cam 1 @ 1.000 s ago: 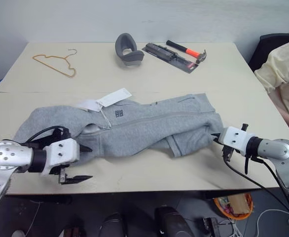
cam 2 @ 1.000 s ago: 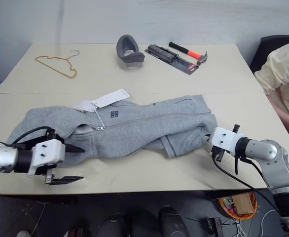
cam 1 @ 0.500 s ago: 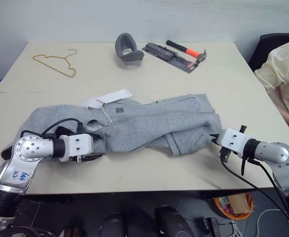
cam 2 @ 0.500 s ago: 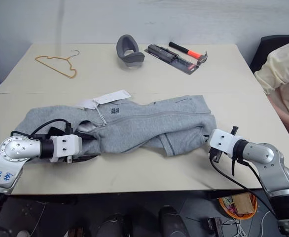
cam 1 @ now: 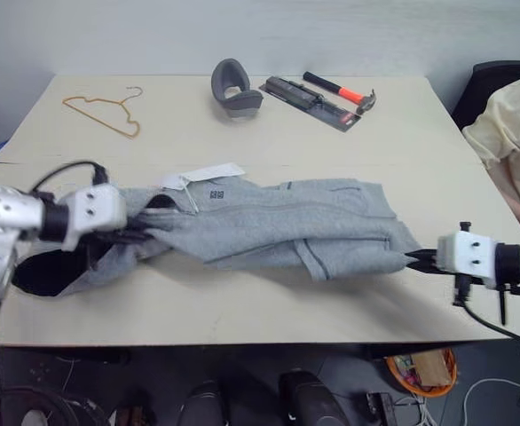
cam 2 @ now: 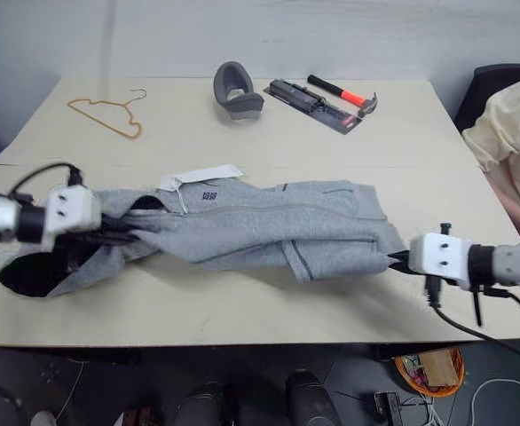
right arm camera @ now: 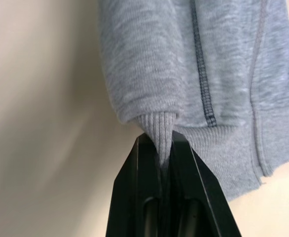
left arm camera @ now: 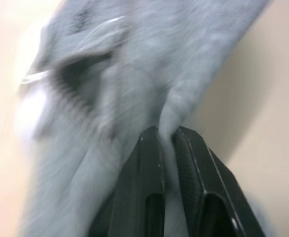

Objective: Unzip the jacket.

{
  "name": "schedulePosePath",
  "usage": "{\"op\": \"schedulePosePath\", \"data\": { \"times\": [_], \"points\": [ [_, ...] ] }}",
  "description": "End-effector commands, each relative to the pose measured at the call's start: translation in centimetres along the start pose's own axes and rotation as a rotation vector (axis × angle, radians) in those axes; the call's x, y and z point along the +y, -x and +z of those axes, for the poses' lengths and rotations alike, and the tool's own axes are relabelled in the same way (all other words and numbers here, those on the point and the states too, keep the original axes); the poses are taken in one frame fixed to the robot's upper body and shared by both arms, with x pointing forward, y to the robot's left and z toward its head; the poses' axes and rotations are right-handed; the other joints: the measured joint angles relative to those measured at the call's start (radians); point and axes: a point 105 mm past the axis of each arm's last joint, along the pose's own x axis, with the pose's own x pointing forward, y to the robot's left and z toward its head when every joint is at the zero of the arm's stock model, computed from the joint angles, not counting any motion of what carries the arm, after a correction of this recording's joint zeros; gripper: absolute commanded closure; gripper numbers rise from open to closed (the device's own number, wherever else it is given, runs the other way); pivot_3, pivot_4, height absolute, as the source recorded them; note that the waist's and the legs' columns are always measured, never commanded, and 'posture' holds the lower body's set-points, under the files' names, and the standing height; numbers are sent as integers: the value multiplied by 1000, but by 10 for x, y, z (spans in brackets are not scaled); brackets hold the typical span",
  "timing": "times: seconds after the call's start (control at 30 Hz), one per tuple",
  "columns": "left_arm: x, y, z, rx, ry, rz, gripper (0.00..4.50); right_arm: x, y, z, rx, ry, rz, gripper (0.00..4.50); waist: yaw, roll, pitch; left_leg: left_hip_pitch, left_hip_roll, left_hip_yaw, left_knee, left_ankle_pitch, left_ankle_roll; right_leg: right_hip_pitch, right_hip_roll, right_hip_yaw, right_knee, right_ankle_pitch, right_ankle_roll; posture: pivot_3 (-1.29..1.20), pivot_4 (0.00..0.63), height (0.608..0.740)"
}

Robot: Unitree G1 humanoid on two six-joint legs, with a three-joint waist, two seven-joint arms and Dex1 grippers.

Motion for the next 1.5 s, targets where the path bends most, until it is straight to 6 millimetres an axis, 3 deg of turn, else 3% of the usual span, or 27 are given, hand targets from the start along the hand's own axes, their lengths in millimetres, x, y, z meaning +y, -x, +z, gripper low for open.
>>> {"op": "schedulePosePath", "data": {
  "times": [0.03,0.17,0.37,0.47,0.57,0.67,0.83,0.87,1.03,1.27,1.37,1.5],
  "points": [
    [26,26,1,43,-24,32,3996,-24,36,18,-19,-5,-57,4500,8,0,0,1,0,2,0,0,1,0,0,1,0,0,0,0,150,740],
    [7,7,12,-30,-32,-85,3996,-18,29,13,-17,-15,-54,4500,12,0,0,0,0,6,0,-1,2,-3,-2,4,0,0,0,0,150,740],
    [-63,-20,40,-163,23,-309,3996,0,10,8,-18,-22,-72,4500,10,0,0,-3,1,4,1,-1,1,-6,-3,7,3,0,1,0,150,740],
    [-85,-40,27,-74,-90,-295,3996,0,0,4,-10,-26,-130,4500,7,0,0,-1,1,4,2,-1,1,-4,-2,12,5,0,0,0,150,740],
    [-84,-50,26,-98,-130,-222,3424,-2,-5,2,-5,-31,-177,4500,11,0,0,2,0,4,2,1,0,-3,-1,13,7,0,0,0,150,740],
    [-99,-52,23,-109,-155,-288,2623,-2,-9,-1,3,-34,-192,3750,12,0,0,1,0,5,2,1,0,-3,-1,13,7,0,0,0,150,740],
    [-95,-68,13,-77,-267,-190,1252,1,-11,-2,19,-9,-183,2231,12,0,0,0,0,6,0,1,1,-4,-1,12,4,0,0,0,150,740],
    [-94,-75,10,-66,-295,-159,986,2,-12,-3,26,-7,-181,2199,12,0,0,0,0,6,1,1,1,-4,-1,12,4,0,1,0,150,740],
    [-84,-100,15,-110,-407,22,986,7,-16,-6,38,3,-168,2199,16,0,0,1,0,6,1,1,1,-3,-1,12,4,1,2,0,150,740],
    [-87,-116,17,-129,-444,121,986,19,-26,-13,57,27,-138,2199,15,0,0,2,0,7,2,1,2,-3,-1,12,6,1,2,0,150,740],
    [-82,-117,19,-130,-439,159,1547,23,-30,-12,41,22,-129,2775,17,0,0,2,0,7,3,1,2,-2,-2,12,6,1,2,0,150,740],
    [-76,-115,16,-109,-436,171,2648,25,-30,-12,34,17,-123,4013,16,0,0,2,0,8,3,0,2,-3,-1,11,7,1,2,0,150,740]
  ]
}}
